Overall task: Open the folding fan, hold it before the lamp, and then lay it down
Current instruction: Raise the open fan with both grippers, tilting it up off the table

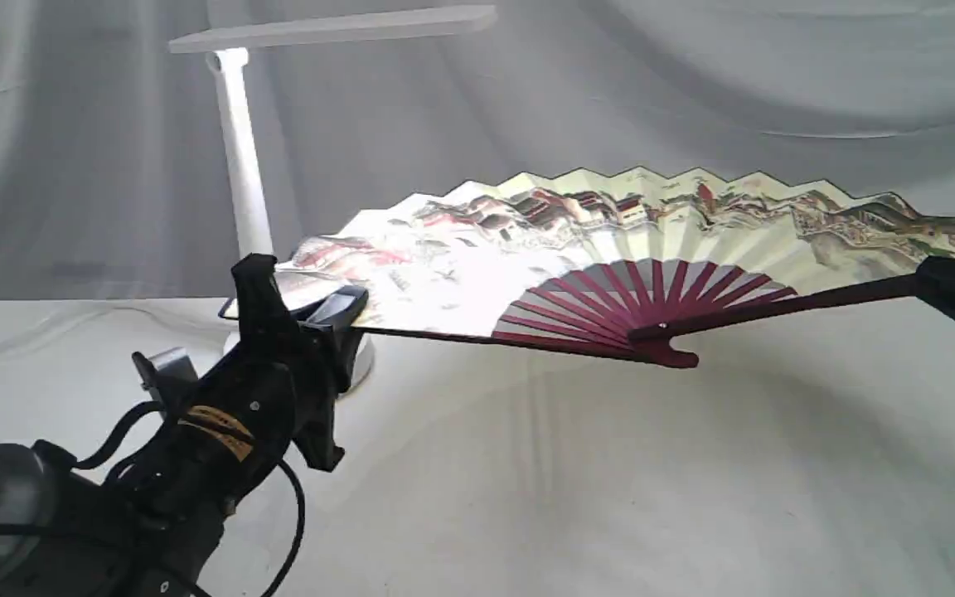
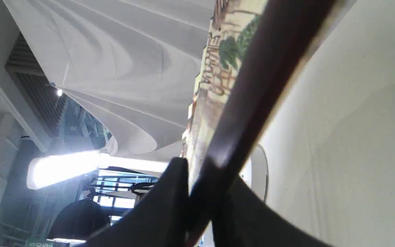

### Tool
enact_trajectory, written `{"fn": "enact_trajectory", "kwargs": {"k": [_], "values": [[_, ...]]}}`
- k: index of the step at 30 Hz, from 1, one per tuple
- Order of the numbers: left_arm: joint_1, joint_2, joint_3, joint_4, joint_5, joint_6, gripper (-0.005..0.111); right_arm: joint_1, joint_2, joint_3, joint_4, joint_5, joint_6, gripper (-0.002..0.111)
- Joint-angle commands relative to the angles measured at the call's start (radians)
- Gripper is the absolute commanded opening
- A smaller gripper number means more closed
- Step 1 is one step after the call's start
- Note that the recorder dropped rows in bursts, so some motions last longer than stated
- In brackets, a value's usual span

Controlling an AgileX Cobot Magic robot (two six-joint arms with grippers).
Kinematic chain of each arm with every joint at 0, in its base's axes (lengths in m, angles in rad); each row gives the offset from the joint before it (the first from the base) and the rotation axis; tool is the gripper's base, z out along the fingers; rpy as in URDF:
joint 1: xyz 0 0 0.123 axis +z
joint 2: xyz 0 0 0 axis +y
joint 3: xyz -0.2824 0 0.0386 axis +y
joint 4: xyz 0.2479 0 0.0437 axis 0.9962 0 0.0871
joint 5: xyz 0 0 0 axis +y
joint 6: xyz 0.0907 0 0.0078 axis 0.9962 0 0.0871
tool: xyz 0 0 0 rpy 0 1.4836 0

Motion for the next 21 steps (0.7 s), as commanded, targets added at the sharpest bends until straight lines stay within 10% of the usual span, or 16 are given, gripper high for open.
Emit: {"fn": "enact_trajectory", "kwargs": {"k": [1,21], "values": [[0.014,-0.029,0.008,-0.082,-0.072,-0.085,0.0,-0.006,-0.035,-0.001,-0.024,-0.065,-0.023,0.0],[0.105,-0.064,0.016,0.071,-0.072,-0.239,0.0,0.02,-0.108,0.016,-0.024,-0.065,-0.017,0.0]]}}
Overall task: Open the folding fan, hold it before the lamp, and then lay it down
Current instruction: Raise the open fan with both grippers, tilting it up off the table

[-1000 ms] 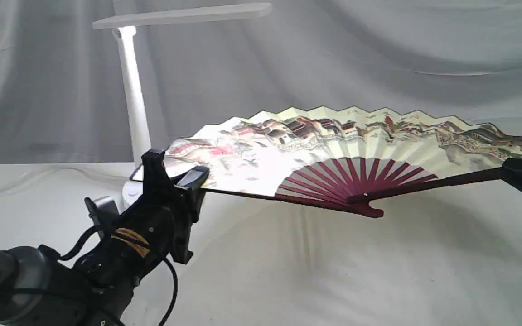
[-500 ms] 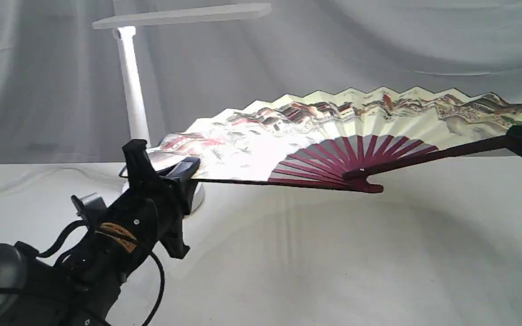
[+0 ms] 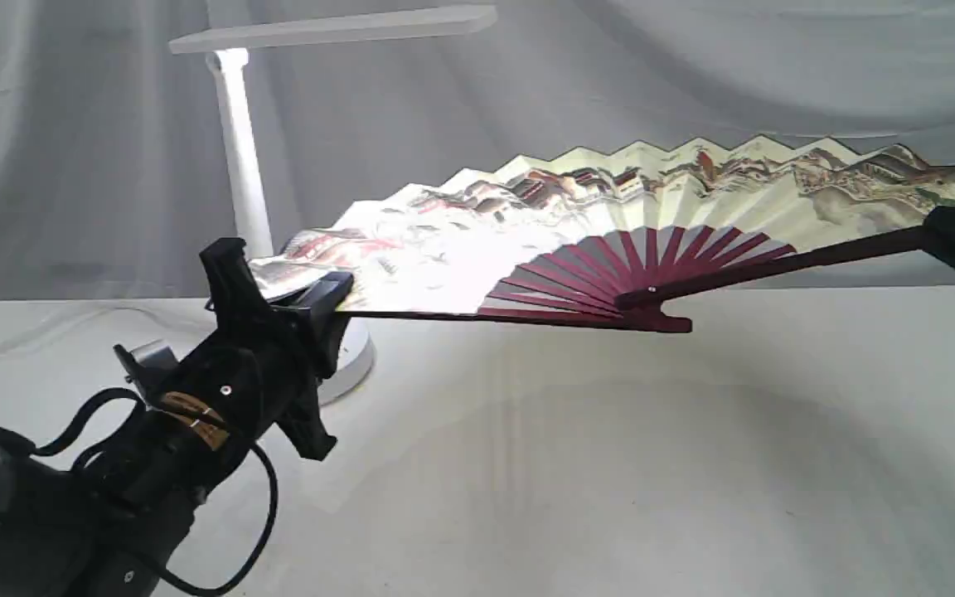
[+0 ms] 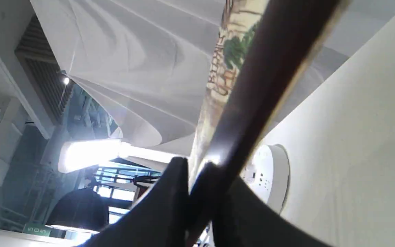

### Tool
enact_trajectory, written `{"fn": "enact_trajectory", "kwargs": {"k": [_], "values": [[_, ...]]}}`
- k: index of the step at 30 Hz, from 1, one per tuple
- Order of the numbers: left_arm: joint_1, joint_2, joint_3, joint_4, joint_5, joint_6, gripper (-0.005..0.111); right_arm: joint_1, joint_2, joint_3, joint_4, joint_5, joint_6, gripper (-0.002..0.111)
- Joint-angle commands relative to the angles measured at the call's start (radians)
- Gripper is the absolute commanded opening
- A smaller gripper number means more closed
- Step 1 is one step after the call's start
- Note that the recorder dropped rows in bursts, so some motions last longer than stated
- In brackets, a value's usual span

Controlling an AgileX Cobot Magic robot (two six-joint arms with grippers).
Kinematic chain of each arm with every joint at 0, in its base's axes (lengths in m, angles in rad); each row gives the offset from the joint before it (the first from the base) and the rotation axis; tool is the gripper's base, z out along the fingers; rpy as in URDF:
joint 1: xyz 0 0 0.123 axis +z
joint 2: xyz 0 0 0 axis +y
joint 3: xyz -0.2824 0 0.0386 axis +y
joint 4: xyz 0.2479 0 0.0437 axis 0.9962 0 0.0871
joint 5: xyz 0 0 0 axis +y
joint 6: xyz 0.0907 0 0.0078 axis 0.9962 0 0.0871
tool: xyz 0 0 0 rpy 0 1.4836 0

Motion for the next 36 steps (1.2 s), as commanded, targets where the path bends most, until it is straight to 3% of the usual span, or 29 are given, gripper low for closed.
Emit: {"fn": "enact_trajectory", "kwargs": {"k": [1,17,36], "values": [[0.063,-0.023,-0.001,-0.01,-0.072,-0.128,0.0,0.0,-0.005,0.002,-0.027,-0.063,-0.043,0.0],[0.109,-0.108,-0.001,-0.016,-0.072,-0.135,0.0,0.141,-0.109,0.0,-0.027,-0.109,-0.001,0.0],[0.282,-0.173,0.017,0.081,-0.072,-0.201,0.0,0.269,-0.14,-0.063,-0.027,-0.244,0.063,0.0]]}}
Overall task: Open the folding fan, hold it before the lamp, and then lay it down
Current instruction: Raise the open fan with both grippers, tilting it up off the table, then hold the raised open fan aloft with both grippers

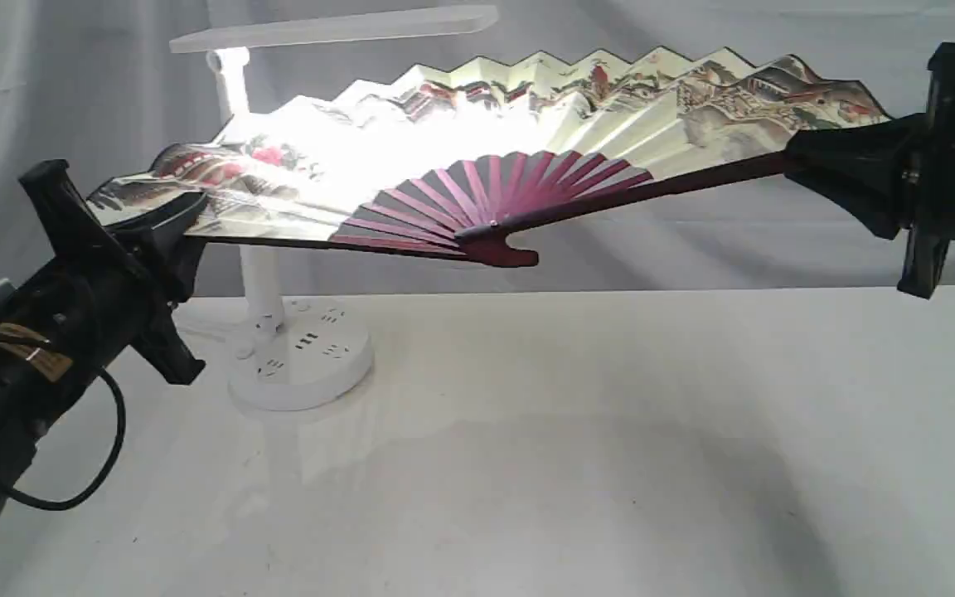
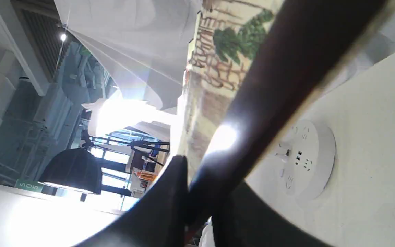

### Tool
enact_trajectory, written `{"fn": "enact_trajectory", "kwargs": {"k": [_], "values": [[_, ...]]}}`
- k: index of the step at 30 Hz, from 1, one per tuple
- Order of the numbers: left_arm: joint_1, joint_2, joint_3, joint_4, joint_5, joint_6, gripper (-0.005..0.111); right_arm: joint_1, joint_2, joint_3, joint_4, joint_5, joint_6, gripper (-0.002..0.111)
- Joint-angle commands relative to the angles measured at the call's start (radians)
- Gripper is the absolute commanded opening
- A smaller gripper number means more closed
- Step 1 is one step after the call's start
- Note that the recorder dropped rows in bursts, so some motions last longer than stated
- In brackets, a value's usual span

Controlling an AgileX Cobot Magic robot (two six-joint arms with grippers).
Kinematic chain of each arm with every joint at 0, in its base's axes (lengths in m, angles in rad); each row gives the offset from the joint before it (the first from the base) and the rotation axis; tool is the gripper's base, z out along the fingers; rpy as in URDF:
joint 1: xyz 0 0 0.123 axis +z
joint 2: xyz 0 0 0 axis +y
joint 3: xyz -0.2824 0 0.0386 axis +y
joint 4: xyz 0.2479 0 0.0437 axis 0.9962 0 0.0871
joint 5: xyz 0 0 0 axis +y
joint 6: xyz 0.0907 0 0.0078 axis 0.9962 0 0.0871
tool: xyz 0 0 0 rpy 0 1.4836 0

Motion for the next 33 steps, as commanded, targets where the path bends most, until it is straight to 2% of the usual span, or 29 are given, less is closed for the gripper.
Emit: {"fn": "enact_trajectory", "kwargs": {"k": [1,8,20,33], "values": [[0.044,-0.032,-0.006,-0.073,-0.08,-0.135,0.0,0.026,-0.013,0.003,-0.029,-0.098,-0.057,0.0],[0.048,-0.032,-0.006,-0.047,-0.08,-0.139,0.0,0.078,-0.025,-0.009,-0.029,-0.119,-0.055,0.0],[0.048,-0.032,-0.006,-0.022,-0.08,-0.169,0.0,0.078,-0.072,-0.009,-0.029,-0.107,-0.053,0.0],[0.048,-0.112,-0.006,0.021,-0.08,-0.161,0.0,0.076,-0.072,-0.009,-0.029,-0.069,-0.043,0.0]]}}
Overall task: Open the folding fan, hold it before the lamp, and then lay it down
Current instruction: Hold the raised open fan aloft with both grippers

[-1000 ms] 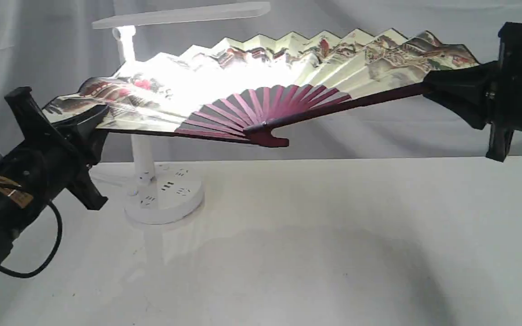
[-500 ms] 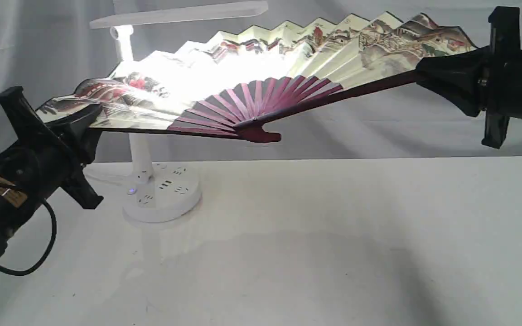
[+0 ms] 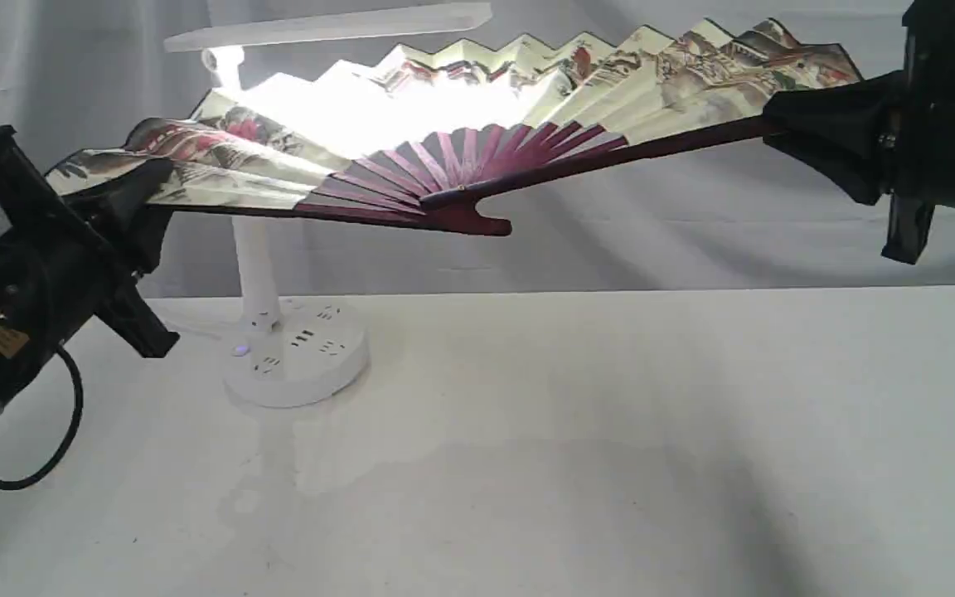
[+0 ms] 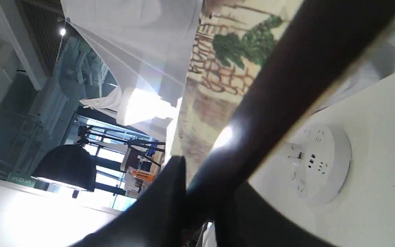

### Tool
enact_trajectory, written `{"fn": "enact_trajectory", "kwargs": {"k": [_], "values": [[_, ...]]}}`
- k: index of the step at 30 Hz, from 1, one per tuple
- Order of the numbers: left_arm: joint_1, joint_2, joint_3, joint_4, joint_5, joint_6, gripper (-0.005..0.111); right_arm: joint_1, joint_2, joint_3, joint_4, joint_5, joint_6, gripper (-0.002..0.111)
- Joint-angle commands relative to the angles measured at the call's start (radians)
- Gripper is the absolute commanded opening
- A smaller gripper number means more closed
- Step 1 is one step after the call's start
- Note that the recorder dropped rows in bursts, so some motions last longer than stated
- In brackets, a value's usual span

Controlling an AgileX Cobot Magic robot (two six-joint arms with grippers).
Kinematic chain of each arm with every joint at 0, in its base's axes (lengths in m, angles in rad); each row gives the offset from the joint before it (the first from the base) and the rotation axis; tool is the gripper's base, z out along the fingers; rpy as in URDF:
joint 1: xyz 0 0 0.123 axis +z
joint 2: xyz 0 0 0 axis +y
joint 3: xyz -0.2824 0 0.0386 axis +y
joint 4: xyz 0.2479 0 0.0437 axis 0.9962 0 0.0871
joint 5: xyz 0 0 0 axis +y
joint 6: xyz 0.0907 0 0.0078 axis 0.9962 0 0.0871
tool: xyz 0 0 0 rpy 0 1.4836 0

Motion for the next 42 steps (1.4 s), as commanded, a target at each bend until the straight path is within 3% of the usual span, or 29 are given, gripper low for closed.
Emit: {"fn": "enact_trajectory", "kwargs": {"k": [1,42], "values": [[0.0,-0.039,-0.006,-0.048,-0.086,-0.068,0.0,0.006,-0.003,0.005,-0.029,0.0,-0.07,0.0],[0.01,-0.039,-0.006,-0.103,-0.087,-0.064,0.0,0.006,-0.003,0.005,-0.029,-0.069,-0.061,0.0]]}}
